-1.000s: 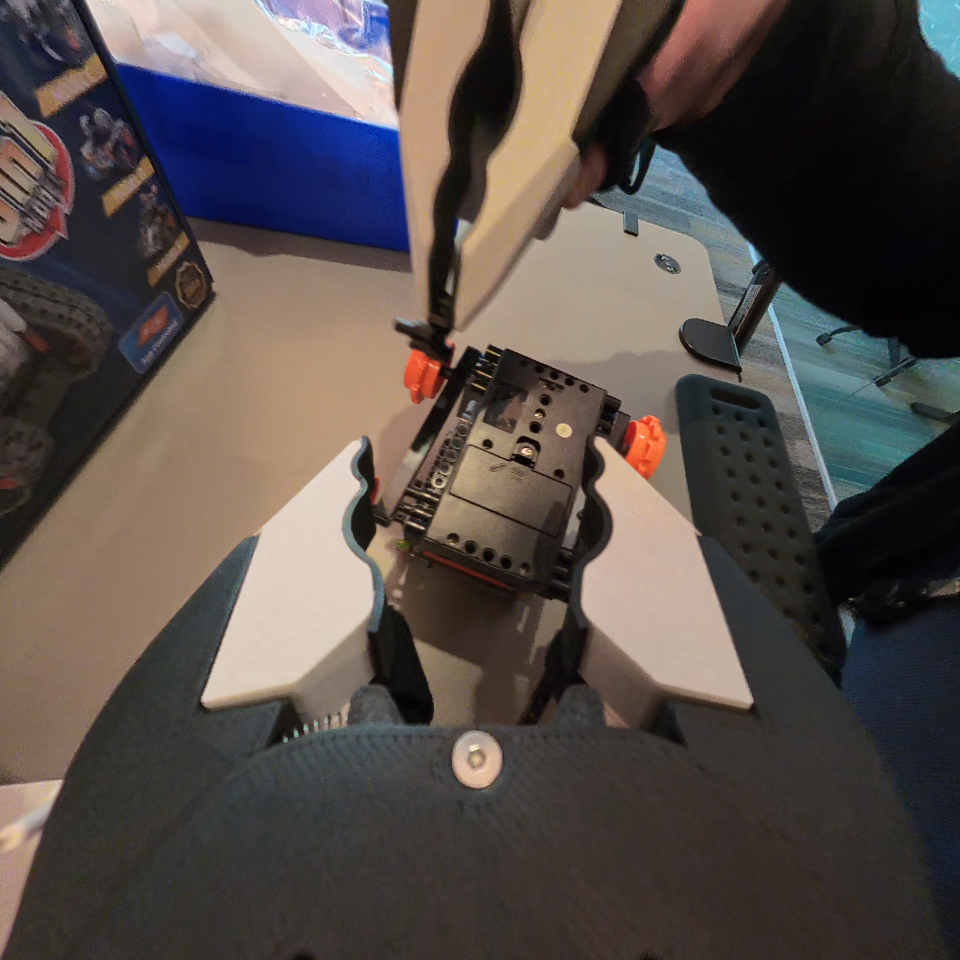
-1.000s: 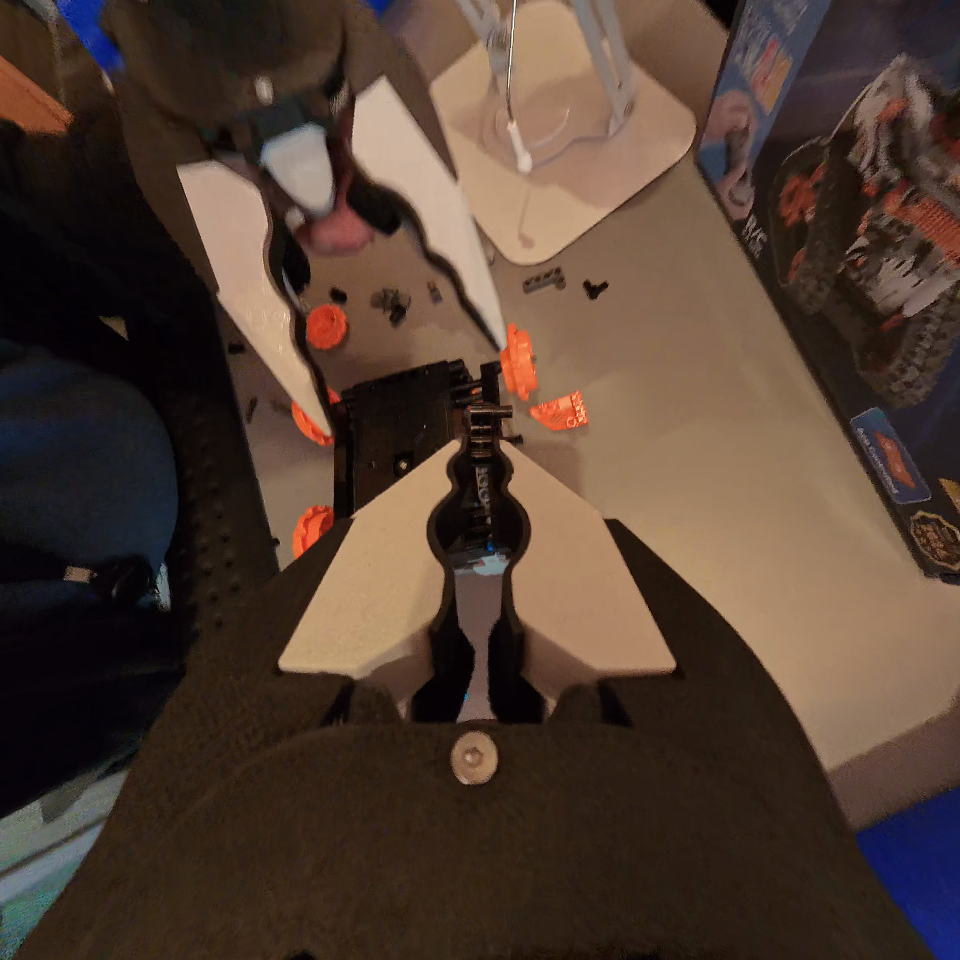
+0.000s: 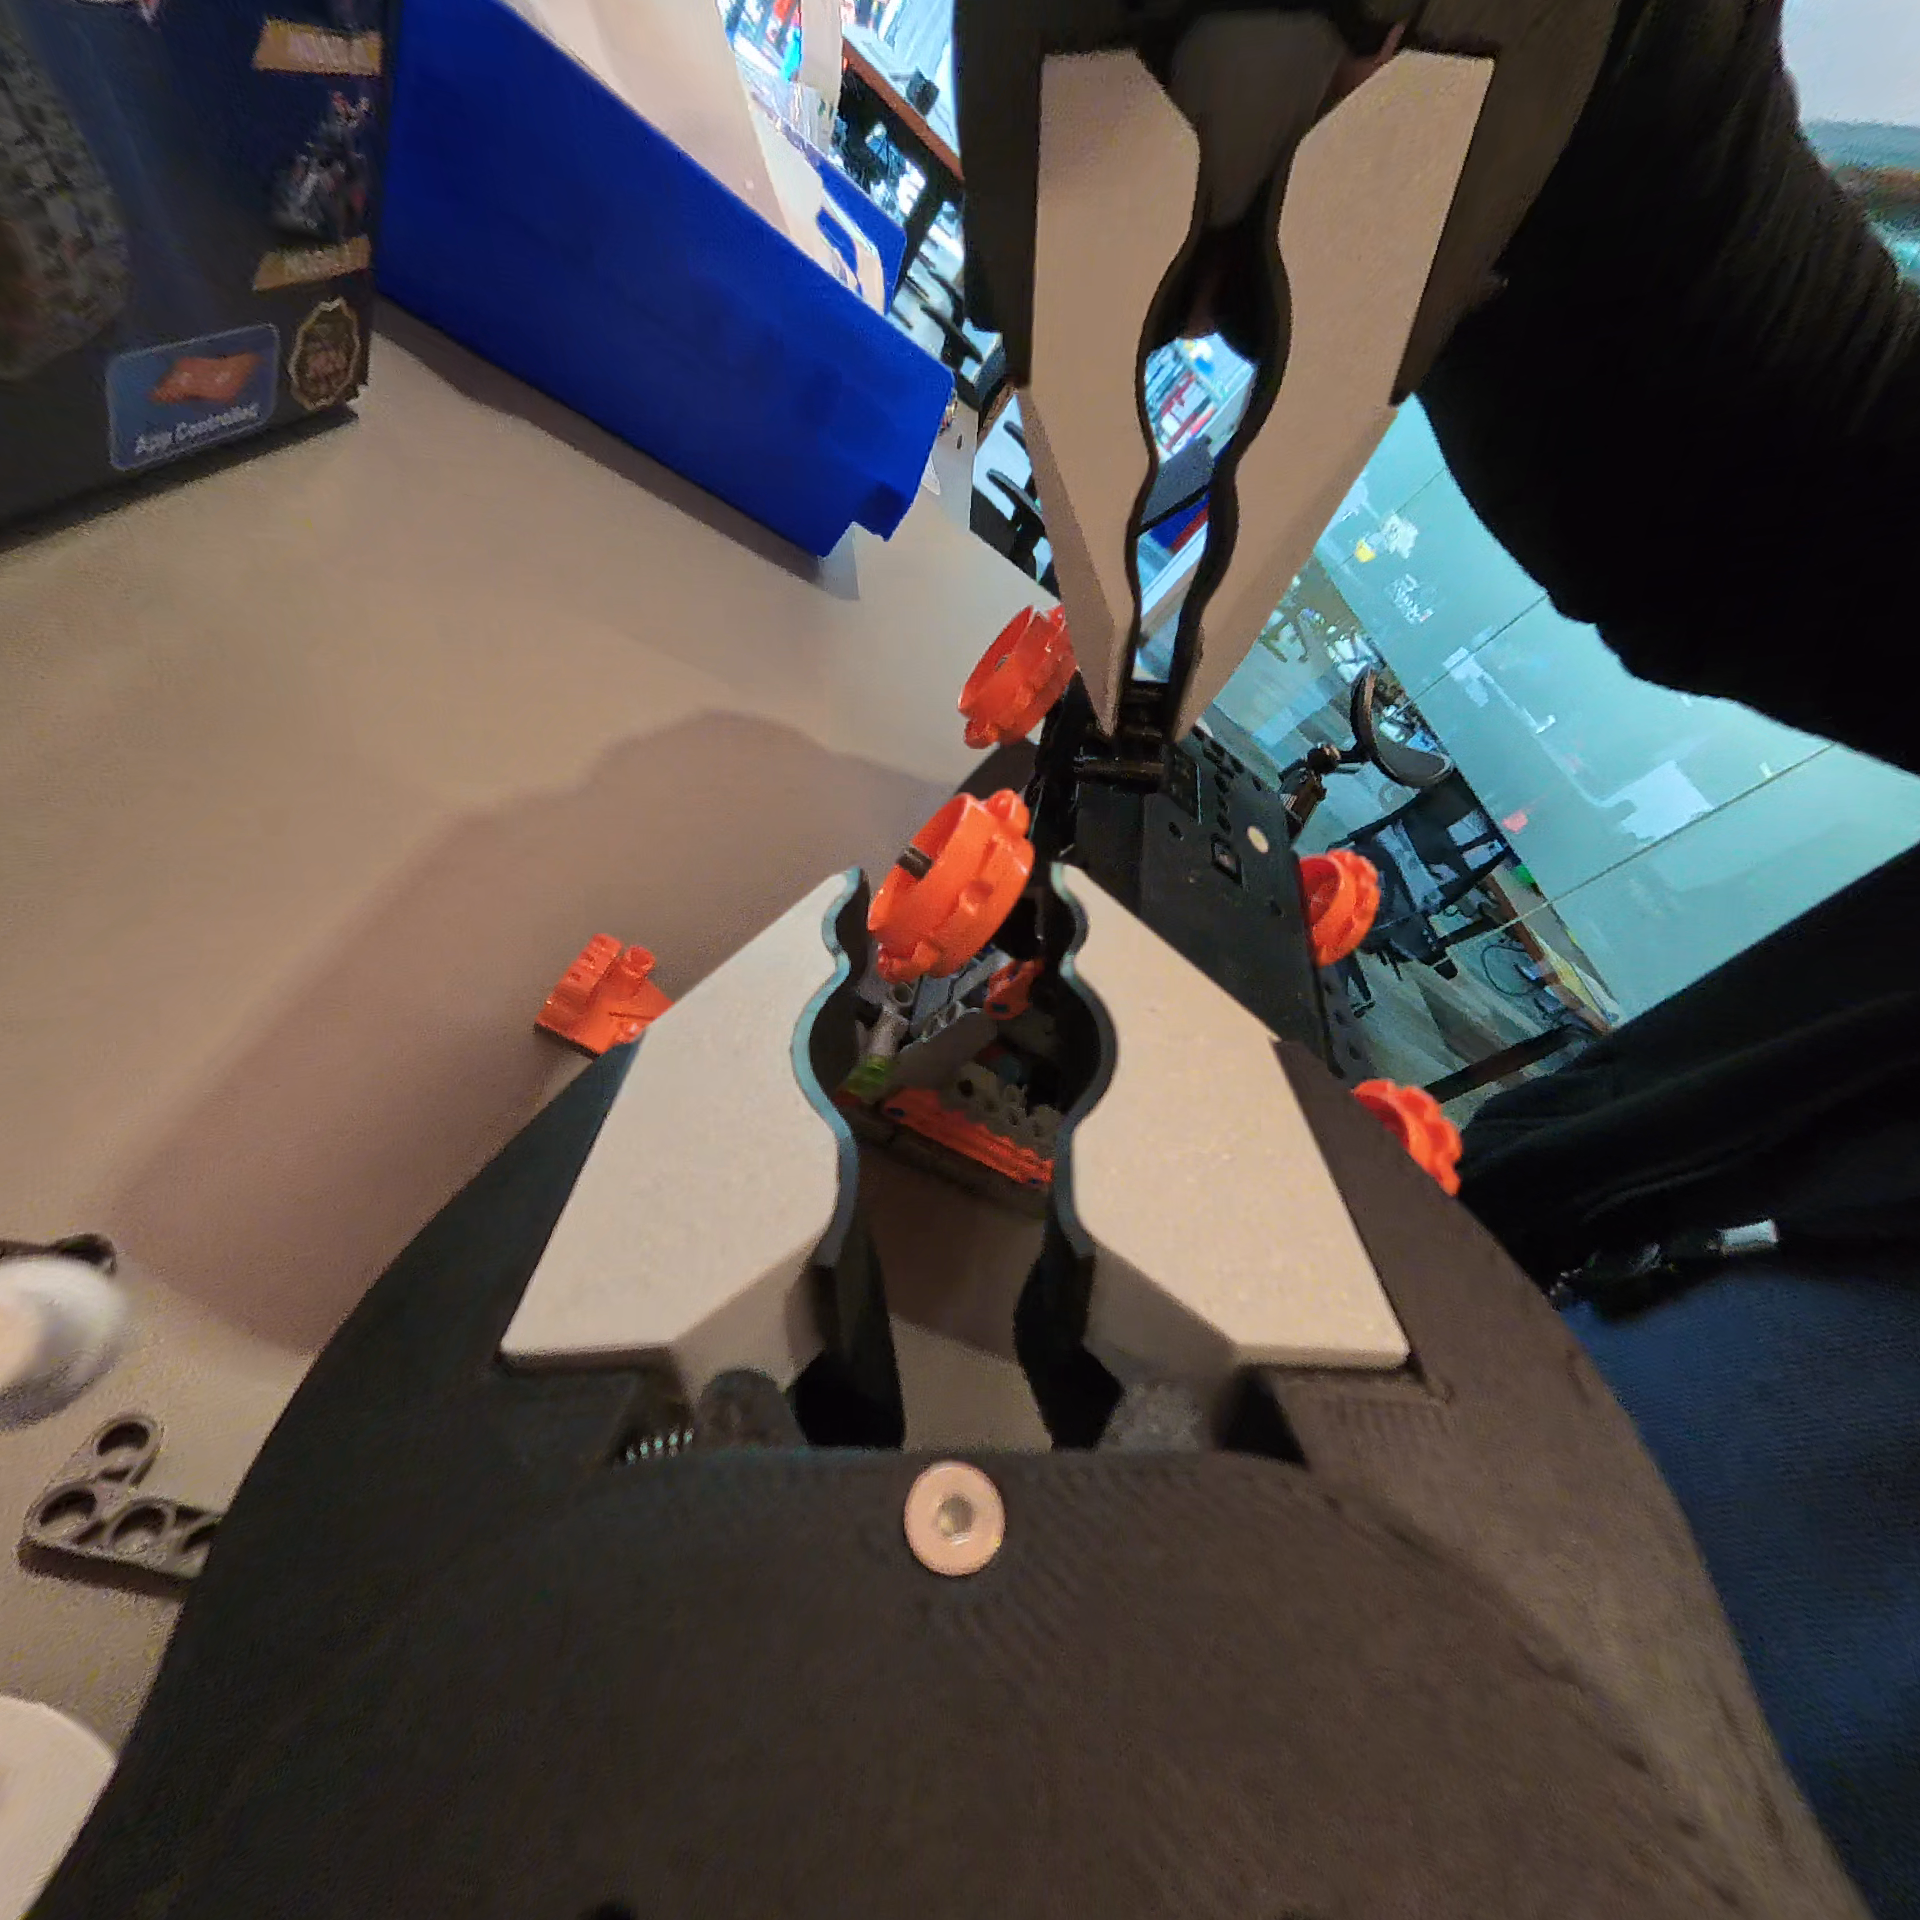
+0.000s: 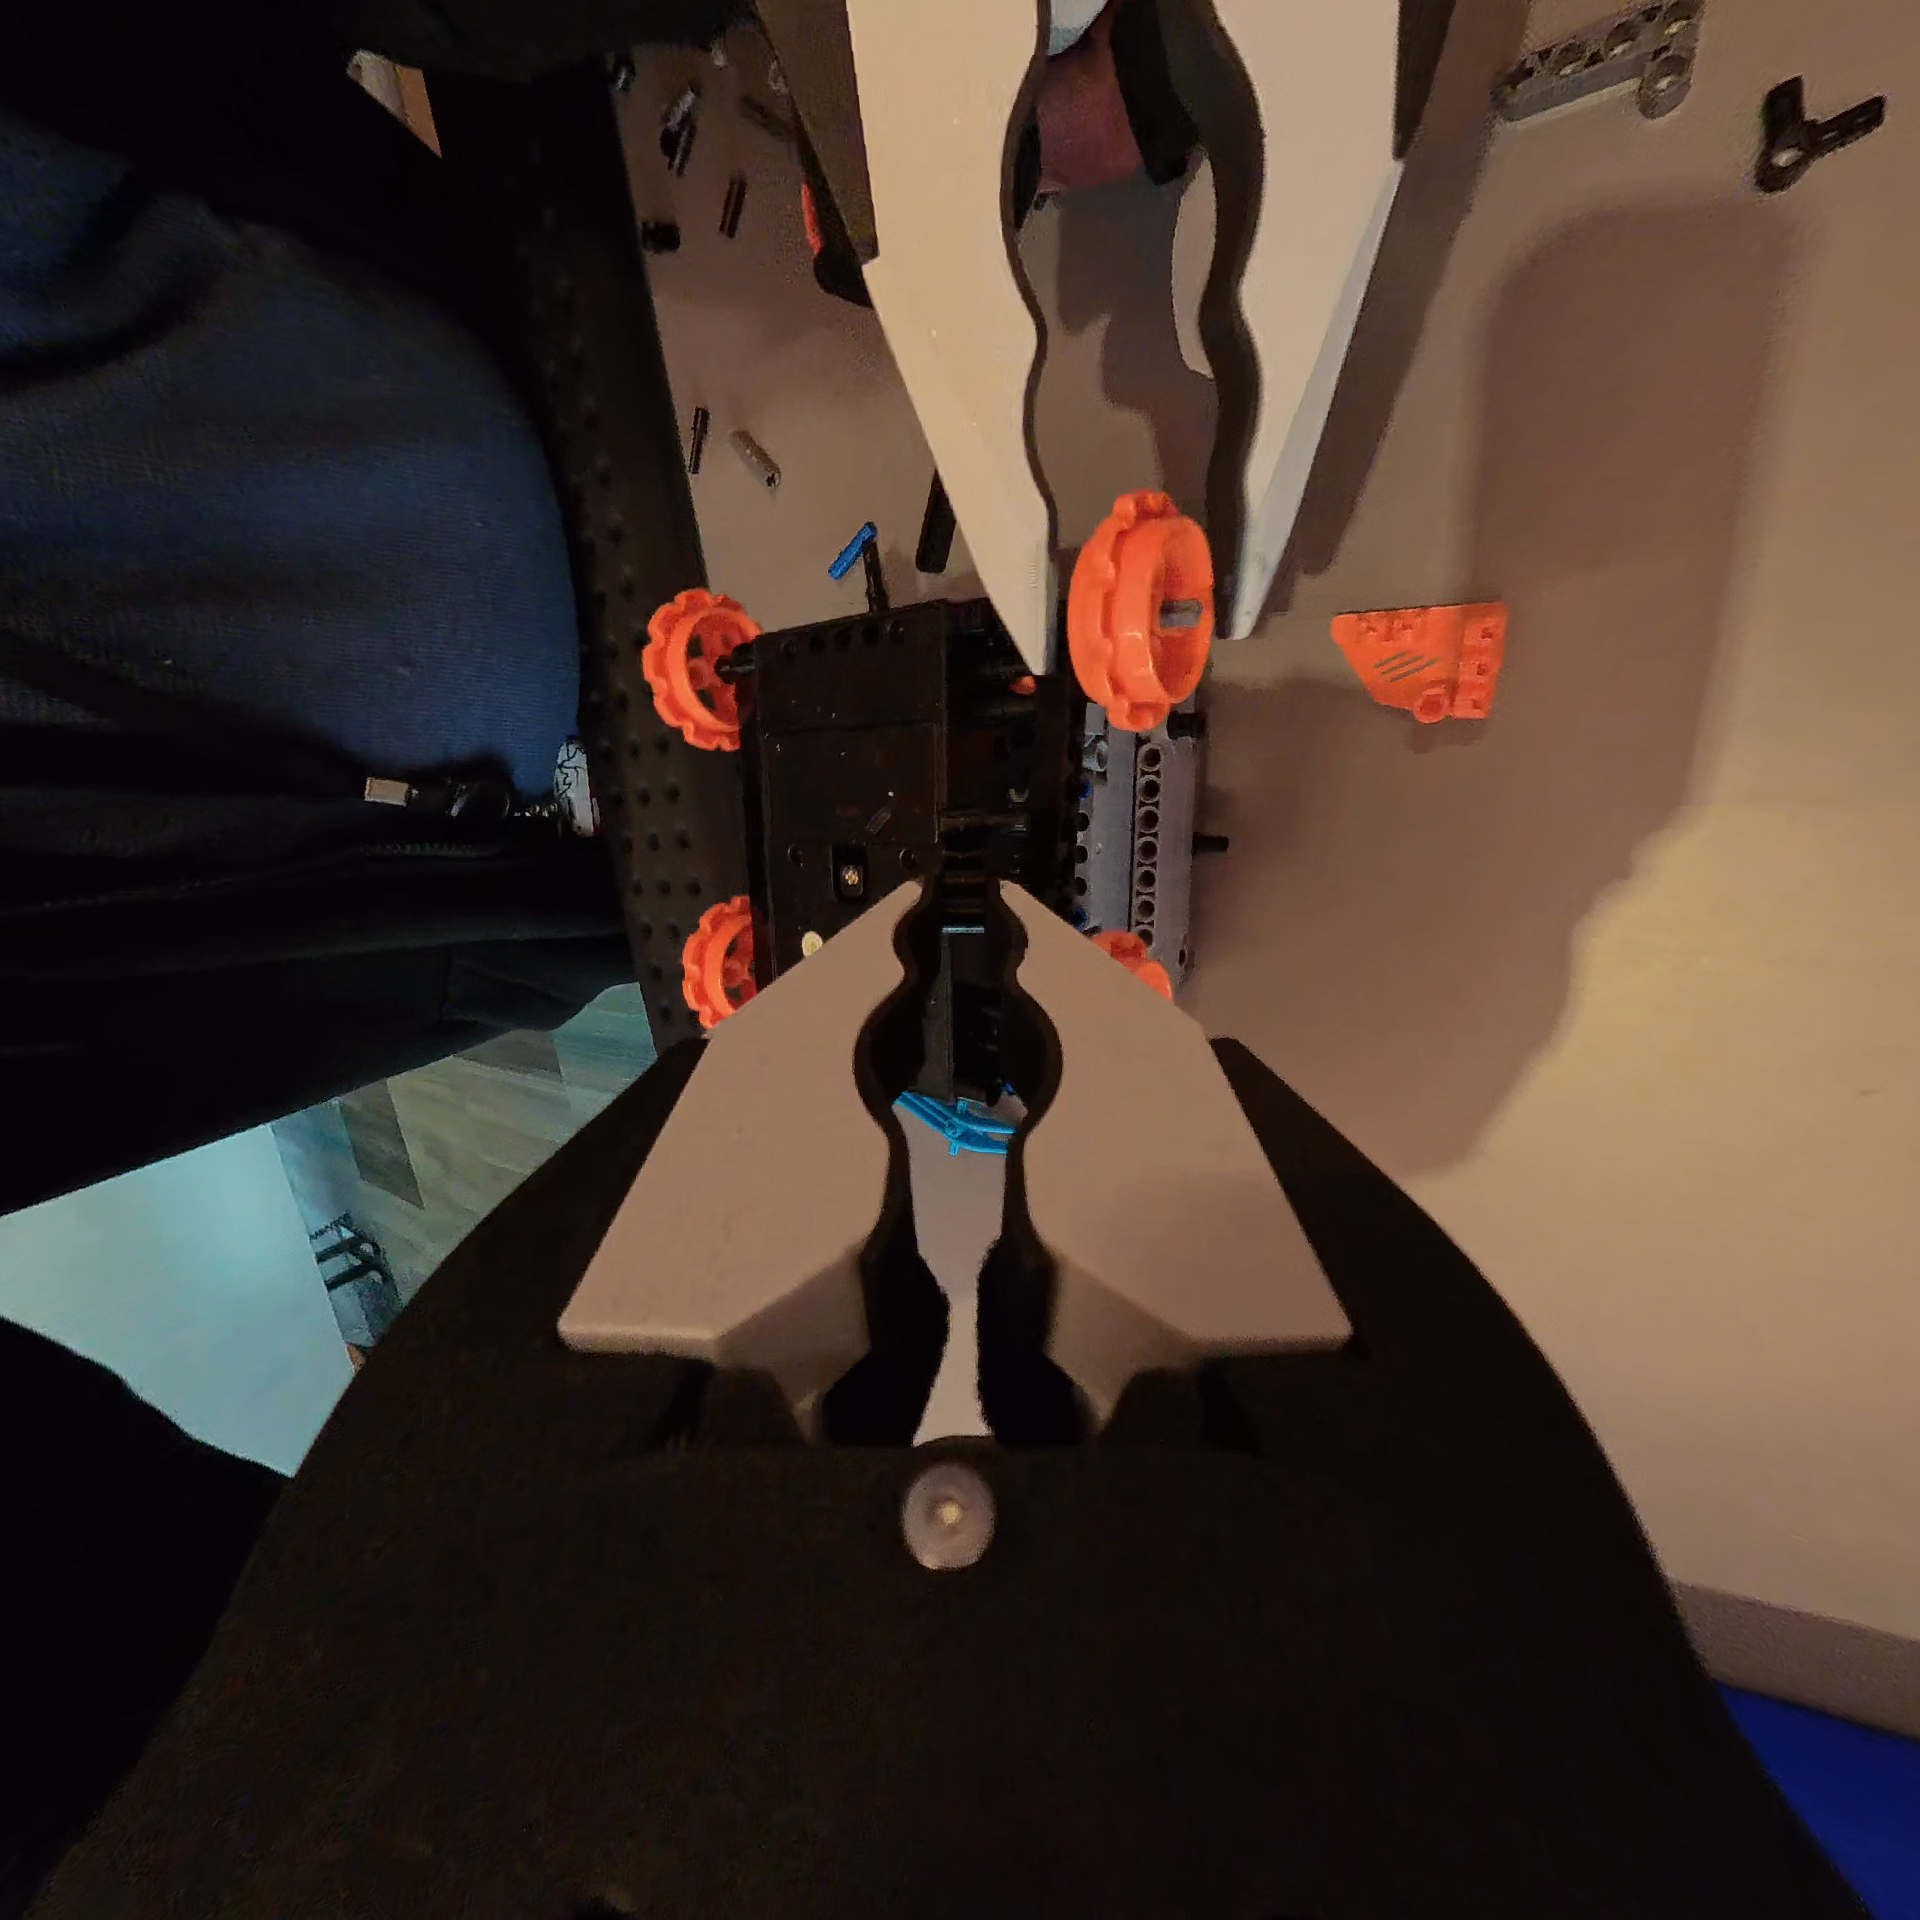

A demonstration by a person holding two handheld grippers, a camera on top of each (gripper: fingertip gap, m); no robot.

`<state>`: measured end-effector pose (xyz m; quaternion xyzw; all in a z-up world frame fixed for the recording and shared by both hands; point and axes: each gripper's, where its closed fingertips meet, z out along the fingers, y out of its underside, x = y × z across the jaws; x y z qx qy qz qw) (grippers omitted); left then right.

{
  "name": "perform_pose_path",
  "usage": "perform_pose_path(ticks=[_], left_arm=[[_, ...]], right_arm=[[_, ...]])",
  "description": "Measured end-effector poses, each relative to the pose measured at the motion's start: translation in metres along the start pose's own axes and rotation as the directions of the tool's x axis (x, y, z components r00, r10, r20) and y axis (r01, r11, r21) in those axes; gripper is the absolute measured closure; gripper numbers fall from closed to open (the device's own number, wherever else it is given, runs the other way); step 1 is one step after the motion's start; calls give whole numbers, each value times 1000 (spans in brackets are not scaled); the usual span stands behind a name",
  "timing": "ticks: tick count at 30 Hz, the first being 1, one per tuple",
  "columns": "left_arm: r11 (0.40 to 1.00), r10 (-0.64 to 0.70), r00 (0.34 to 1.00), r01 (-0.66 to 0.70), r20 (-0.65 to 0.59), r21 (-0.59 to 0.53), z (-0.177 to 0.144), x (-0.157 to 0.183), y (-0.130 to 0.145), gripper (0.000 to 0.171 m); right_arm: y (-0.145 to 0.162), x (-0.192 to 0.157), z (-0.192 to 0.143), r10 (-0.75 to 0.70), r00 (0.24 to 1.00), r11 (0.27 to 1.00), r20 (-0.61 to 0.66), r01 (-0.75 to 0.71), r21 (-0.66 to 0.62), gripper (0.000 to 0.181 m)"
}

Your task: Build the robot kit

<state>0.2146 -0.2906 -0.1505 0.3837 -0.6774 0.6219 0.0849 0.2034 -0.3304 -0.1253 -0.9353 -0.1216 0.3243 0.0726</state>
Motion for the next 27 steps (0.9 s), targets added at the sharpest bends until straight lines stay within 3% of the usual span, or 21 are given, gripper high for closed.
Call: perform_pose_path(ticks=[2,16,27], left_arm=[[999,37,999,-37,-9,5,3,7,0,148],[988,145,989,-147,25,52,13,26,-7,149],[972,225,972,-228,62,49,12,33,-10,149]], right_arm=[[3,-3,2,-7,1000,1000,10,7,-11,177],[21,-16,1,-144,983,978,-117,123,-170,177],[27,-18,0,-246,949,961,-195,214,-173,177]])
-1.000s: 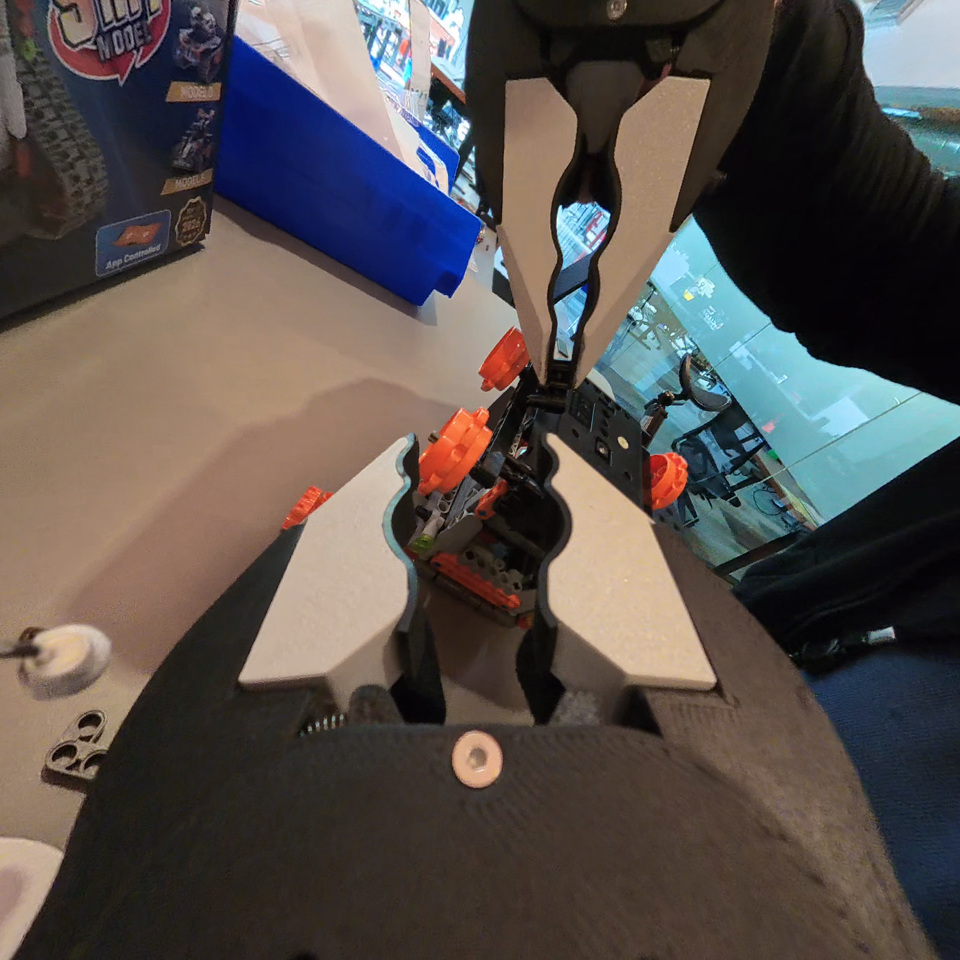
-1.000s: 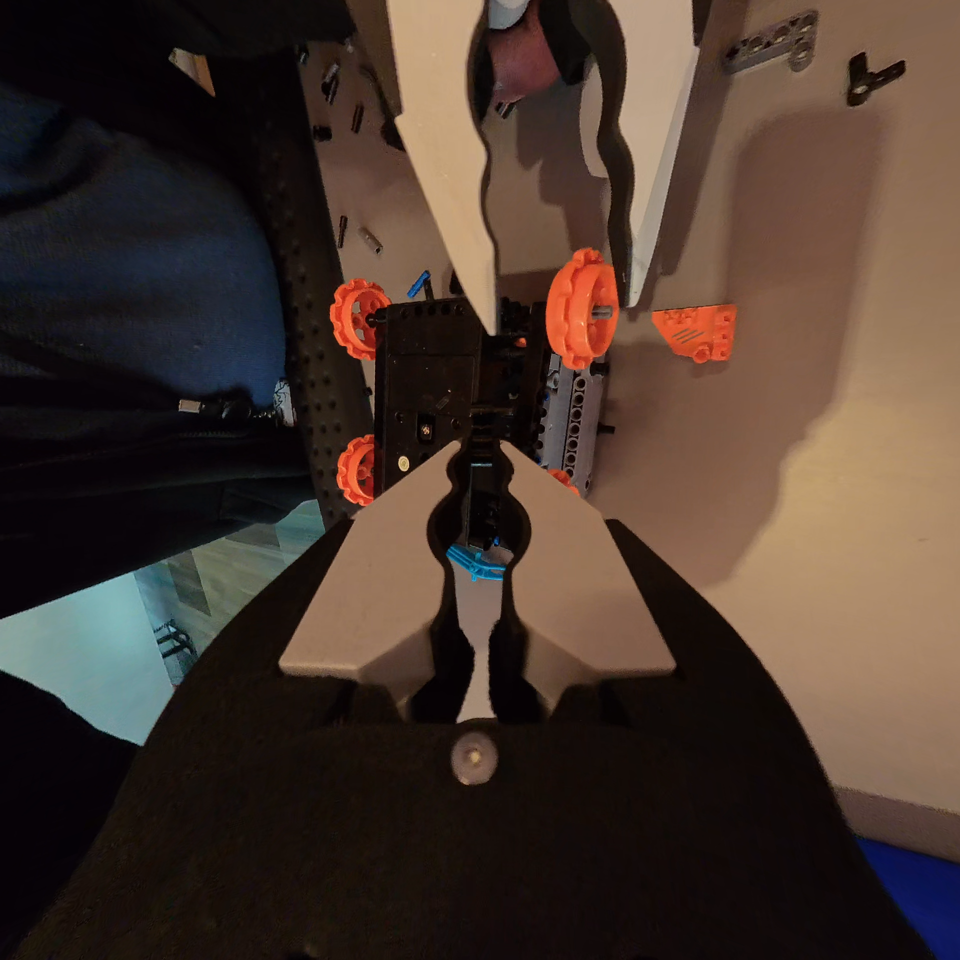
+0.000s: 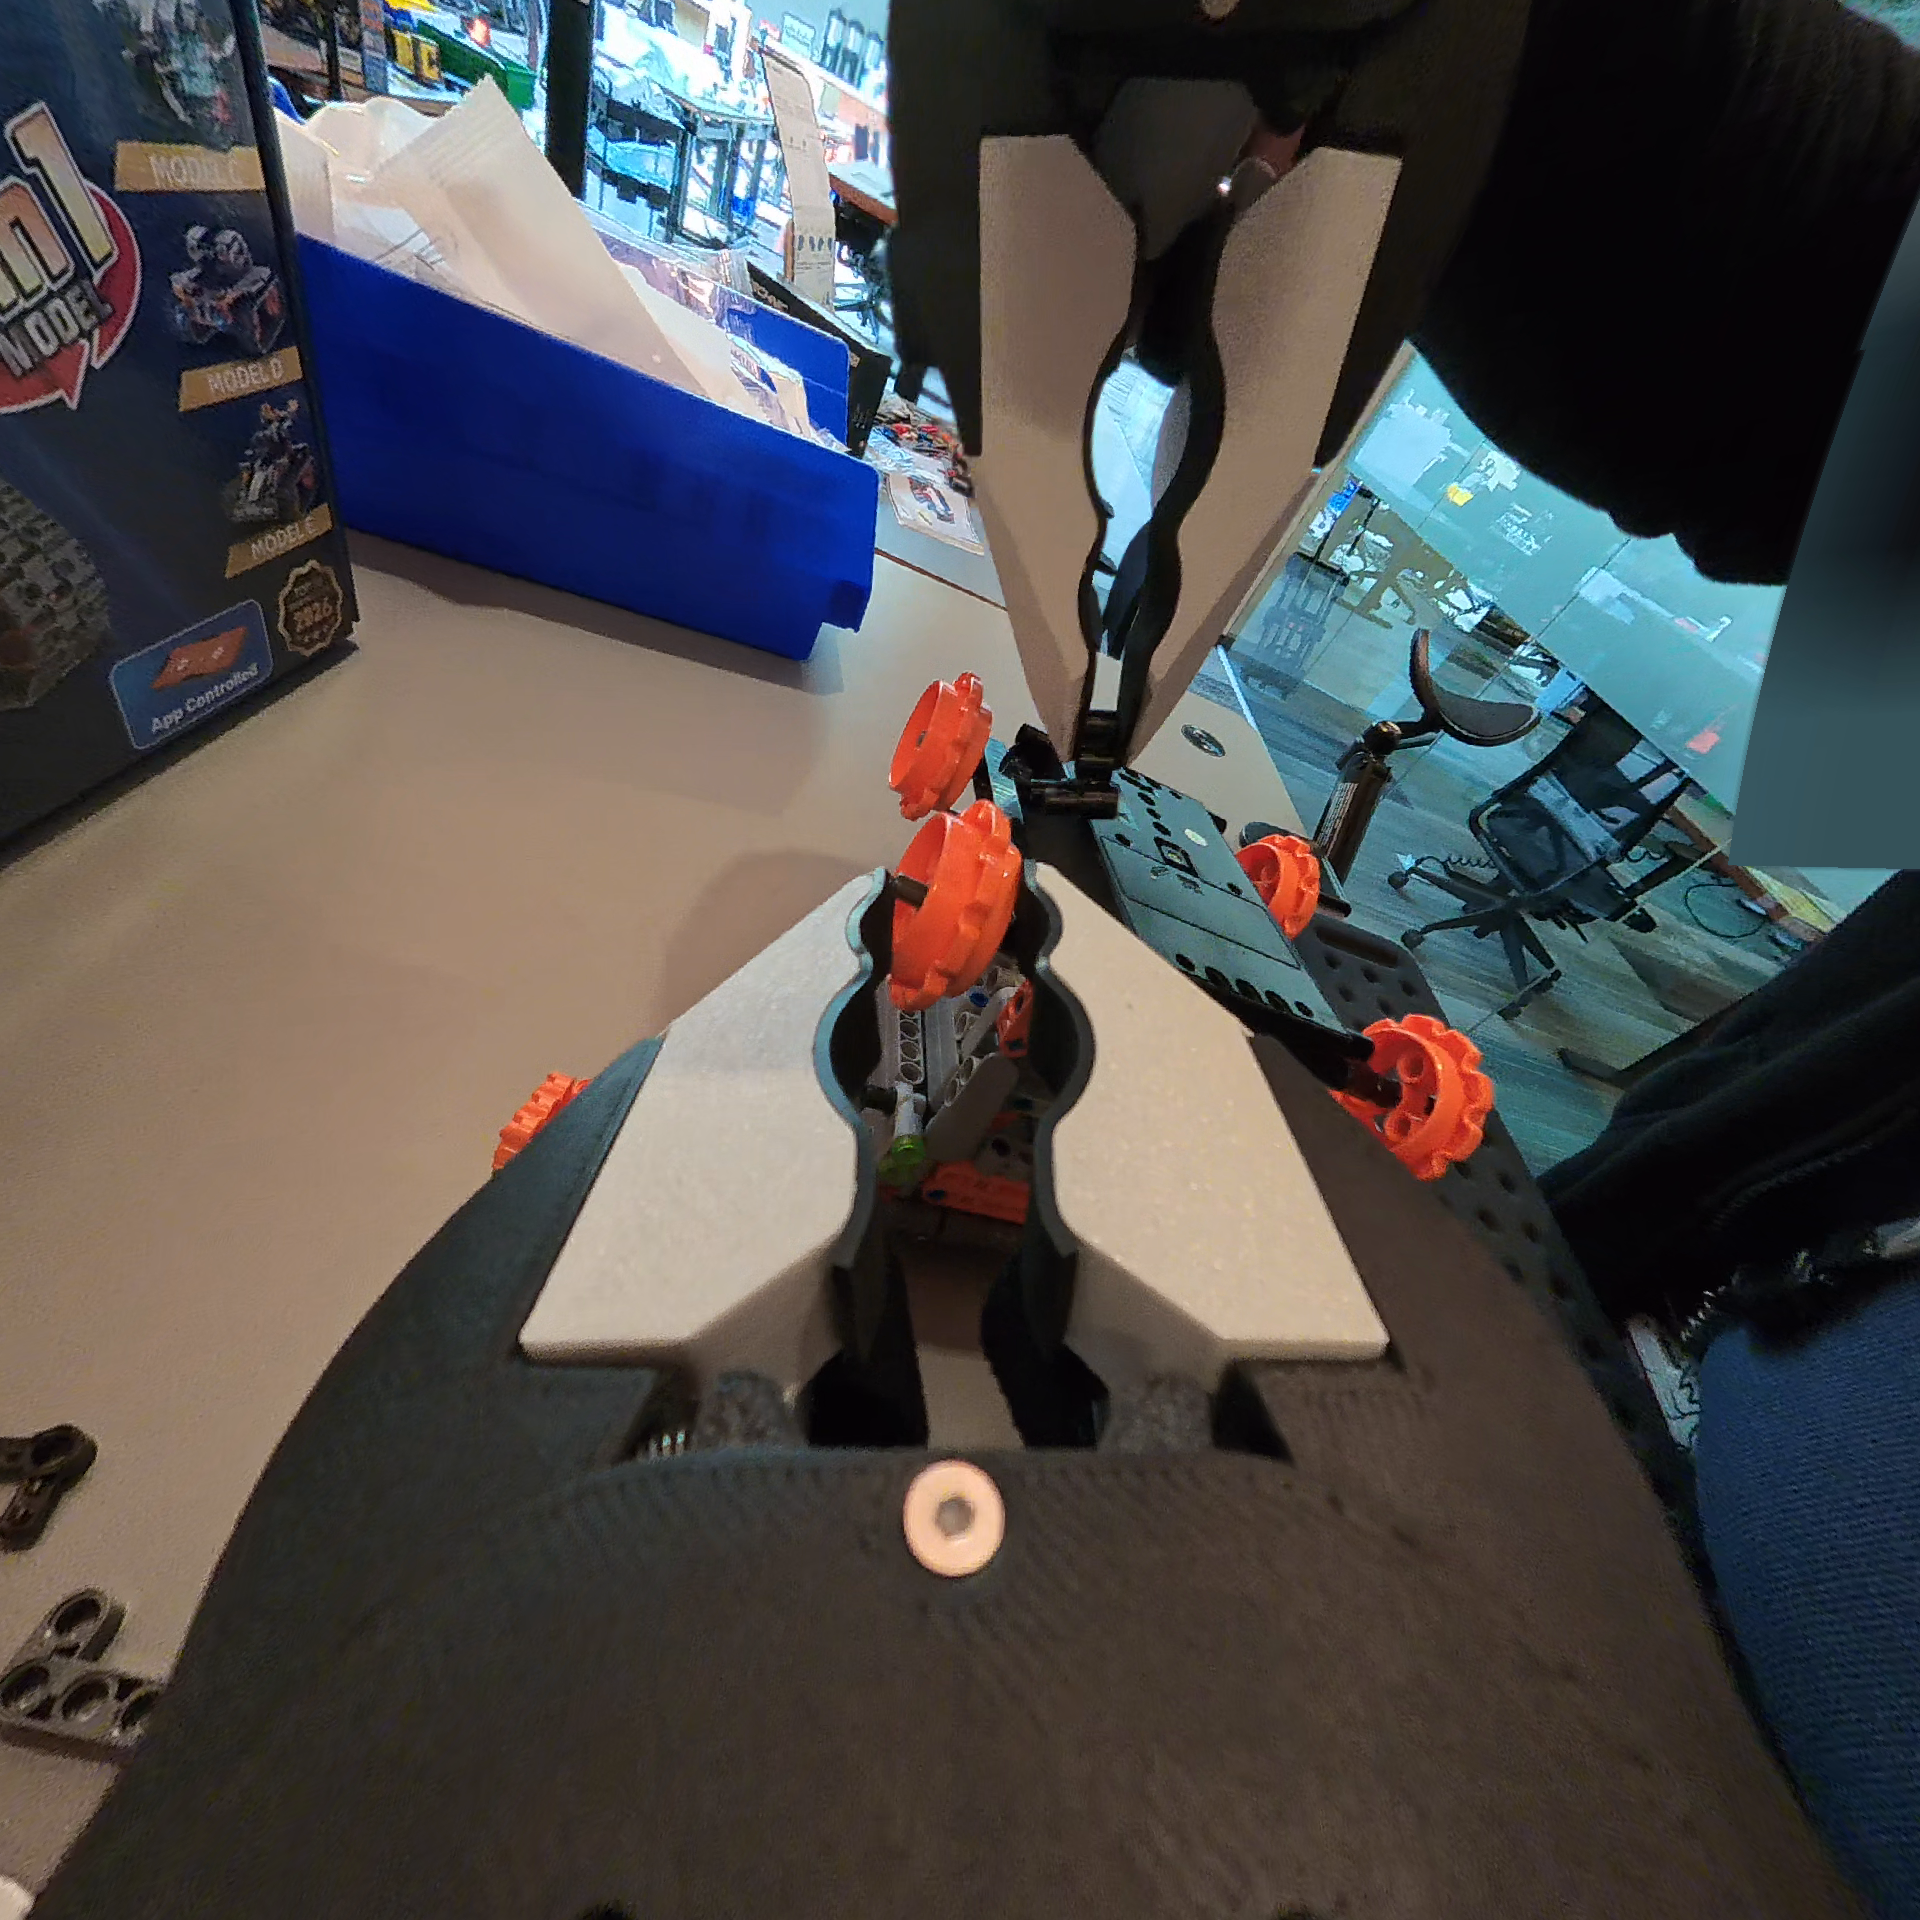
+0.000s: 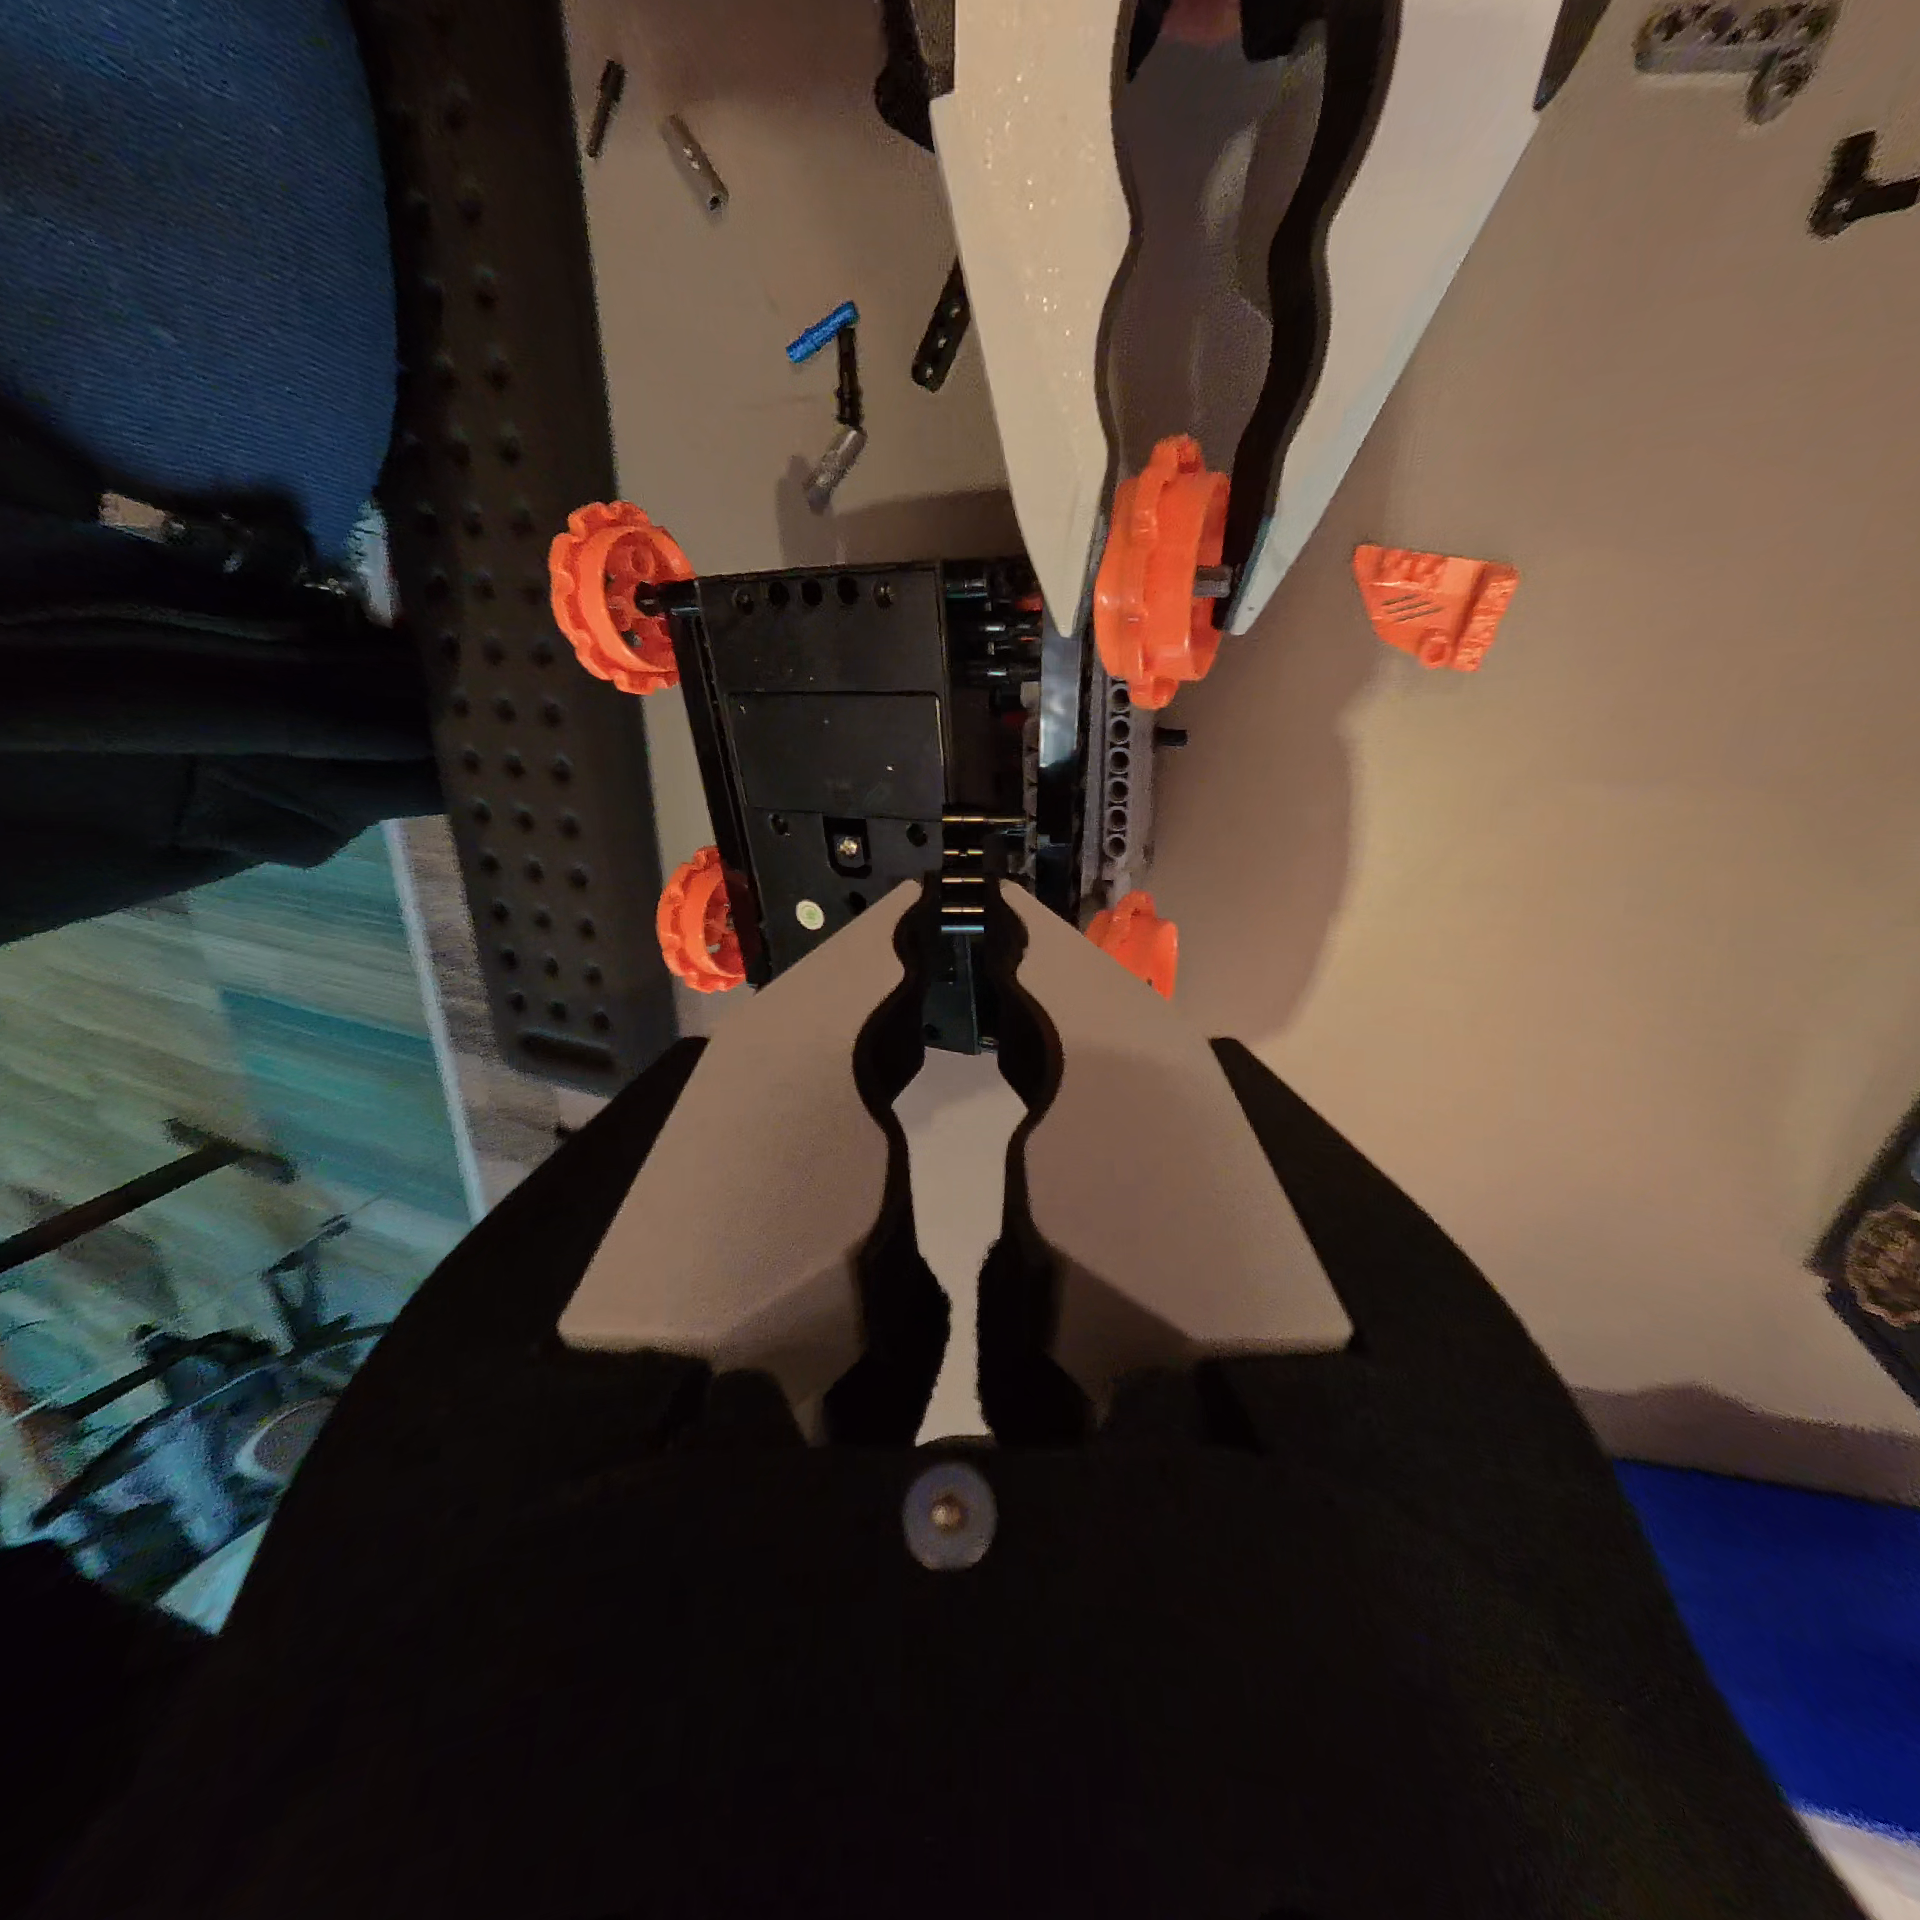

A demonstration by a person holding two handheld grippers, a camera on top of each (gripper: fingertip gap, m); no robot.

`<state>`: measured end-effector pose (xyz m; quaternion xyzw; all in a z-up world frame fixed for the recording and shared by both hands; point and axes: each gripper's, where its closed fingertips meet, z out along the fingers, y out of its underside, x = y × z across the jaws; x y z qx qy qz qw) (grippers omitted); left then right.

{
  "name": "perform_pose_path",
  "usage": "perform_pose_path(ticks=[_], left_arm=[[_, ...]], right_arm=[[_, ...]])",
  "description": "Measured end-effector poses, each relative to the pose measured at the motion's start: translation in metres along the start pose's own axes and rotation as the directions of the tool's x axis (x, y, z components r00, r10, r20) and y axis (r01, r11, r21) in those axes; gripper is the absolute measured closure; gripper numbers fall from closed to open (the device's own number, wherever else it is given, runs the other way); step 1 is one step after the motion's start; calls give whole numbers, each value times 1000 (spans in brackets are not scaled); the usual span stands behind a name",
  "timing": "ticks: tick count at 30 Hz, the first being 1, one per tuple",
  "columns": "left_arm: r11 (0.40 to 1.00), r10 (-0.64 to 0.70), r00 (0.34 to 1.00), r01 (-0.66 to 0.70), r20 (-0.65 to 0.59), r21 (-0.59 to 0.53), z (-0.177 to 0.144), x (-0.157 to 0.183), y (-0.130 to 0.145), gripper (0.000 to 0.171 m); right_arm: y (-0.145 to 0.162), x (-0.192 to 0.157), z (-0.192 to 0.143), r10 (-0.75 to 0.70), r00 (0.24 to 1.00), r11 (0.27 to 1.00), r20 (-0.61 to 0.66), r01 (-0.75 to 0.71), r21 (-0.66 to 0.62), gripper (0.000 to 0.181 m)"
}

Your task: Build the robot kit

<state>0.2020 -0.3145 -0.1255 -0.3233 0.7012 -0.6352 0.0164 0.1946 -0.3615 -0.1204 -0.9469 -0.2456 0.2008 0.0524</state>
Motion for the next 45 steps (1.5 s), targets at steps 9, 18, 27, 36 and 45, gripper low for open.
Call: perform_pose_path(ticks=[9,18,27,36,45], left_arm=[[1000,2,1000,-2,4,12,0,-2,-1,149],[1000,-15,1000,15,-8,18,-1,-3,-1,149],[999,-31,999,32,-18,23,-1,-3,-1,149],[999,-42,999,42,-13,18,-2,1,0,148],[995,-91,996,92,-4,48,-8,2,1,148]], right_arm=[[3,2,-5,-84,981,992,-177,100,79,177],[1,1,-5,-109,969,986,-220,134,98,177],[-2,4,-4,-48,977,986,-208,80,147,177],[-4,-4,-17,38,978,968,-207,16,251,177],[-11,-9,-11,63,962,949,-265,24,313,176]])
